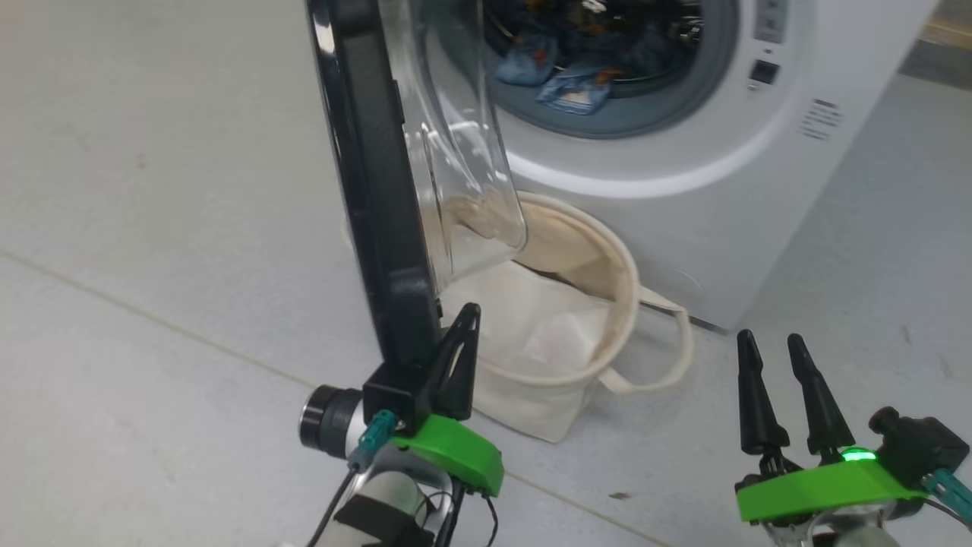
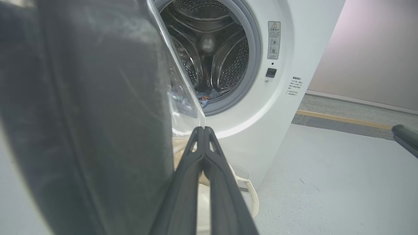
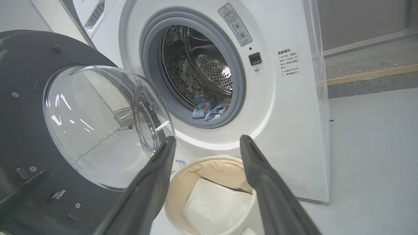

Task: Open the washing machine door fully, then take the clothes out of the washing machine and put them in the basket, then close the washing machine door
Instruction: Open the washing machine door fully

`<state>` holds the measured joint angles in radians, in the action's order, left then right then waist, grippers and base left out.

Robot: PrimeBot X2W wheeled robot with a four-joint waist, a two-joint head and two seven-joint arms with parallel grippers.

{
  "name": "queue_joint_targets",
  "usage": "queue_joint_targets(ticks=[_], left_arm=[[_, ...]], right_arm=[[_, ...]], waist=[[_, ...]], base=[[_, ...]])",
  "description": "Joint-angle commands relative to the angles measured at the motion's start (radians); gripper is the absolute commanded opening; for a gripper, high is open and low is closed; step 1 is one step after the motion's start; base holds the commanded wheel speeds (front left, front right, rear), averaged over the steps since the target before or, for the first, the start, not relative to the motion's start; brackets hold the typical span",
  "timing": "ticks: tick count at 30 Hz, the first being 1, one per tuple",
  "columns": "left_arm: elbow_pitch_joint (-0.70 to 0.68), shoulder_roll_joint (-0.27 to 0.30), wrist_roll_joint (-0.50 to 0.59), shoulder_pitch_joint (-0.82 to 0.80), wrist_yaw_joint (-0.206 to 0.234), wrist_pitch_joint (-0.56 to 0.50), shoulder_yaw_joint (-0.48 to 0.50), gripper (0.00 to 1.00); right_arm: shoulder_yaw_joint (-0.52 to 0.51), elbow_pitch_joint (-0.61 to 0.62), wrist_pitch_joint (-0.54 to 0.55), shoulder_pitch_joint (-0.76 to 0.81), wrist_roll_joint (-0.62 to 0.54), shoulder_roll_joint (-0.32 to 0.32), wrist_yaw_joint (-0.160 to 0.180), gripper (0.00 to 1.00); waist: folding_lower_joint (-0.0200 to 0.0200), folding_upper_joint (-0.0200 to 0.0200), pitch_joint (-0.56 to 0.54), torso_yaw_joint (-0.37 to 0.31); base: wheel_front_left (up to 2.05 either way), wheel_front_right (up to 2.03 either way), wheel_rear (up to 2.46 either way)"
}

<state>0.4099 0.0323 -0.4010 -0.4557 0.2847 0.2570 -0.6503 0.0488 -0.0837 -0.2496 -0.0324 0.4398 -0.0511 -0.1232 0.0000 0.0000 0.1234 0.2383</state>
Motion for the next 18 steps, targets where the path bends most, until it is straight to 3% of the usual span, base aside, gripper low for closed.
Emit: queue_joint_targets(ticks=[1, 8, 18], left_arm=[[-0.021, 0.018, -0.008, -0.023, 0.014, 0.005, 0.061, 0.0], [-0.002, 0.018, 0.028, -0.042, 0.013, 0.005, 0.186, 0.0], [0.016, 0.049, 0.072, -0.051, -0.024, 0.005, 0.468, 0.0]], right_arm=[[0.027, 0.03, -0.012, -0.013, -0.008, 0.001, -0.008, 1.0], [0.037, 0.032, -0.012, -0.021, -0.025, 0.001, -0.008, 1.0], [0.021, 0.026, -0.012, -0.03, -0.039, 0.001, -0.008, 1.0]], waist=[[0.0, 0.0, -0.001, 0.051], [0.0, 0.0, 0.014, 0.111], [0.0, 0.0, 0.047, 0.097]], base=[[0.0, 0.0, 0.0], [0.0, 0.0, 0.0], [0.0, 0.0, 0.0]])
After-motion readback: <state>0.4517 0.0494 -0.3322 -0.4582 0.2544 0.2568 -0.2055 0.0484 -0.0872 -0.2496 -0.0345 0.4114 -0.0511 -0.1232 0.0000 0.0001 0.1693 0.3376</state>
